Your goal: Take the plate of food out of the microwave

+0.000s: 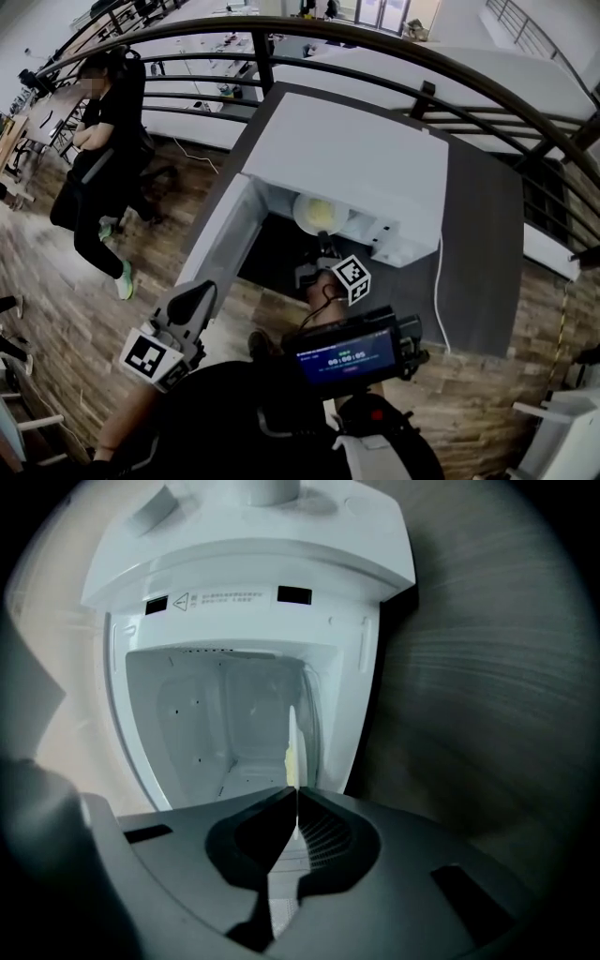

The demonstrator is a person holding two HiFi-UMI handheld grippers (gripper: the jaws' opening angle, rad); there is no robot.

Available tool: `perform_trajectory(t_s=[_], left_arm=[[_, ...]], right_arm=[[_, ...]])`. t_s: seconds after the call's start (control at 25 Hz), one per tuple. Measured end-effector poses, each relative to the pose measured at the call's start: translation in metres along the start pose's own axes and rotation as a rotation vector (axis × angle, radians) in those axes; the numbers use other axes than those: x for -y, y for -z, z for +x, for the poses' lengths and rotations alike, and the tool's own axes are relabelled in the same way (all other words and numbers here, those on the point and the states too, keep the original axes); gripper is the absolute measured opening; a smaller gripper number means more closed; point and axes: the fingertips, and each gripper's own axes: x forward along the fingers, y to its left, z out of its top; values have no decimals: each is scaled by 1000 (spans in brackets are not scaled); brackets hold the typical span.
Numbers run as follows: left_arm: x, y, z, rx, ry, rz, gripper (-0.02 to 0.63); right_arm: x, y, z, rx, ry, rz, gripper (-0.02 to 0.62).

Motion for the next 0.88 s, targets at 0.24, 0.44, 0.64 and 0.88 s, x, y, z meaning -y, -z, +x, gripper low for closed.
perform_trajectory(t_s=[0.24,0.44,0.64,0.88], left_arm=[[0,0,-1,1,30,1,3],[-4,-5,-10,17,43,16,3],[11,2,-10,3,37,18,3],[13,3,-11,18,45,-7,3]], right_arm=[[0,10,-5,-24,-15,-20,8],[-7,11,-3,-24,-30,-41,8],[-5,4,-21,-28,-46,-28,8],[-14,12,-39,-45,-91,-12,8]])
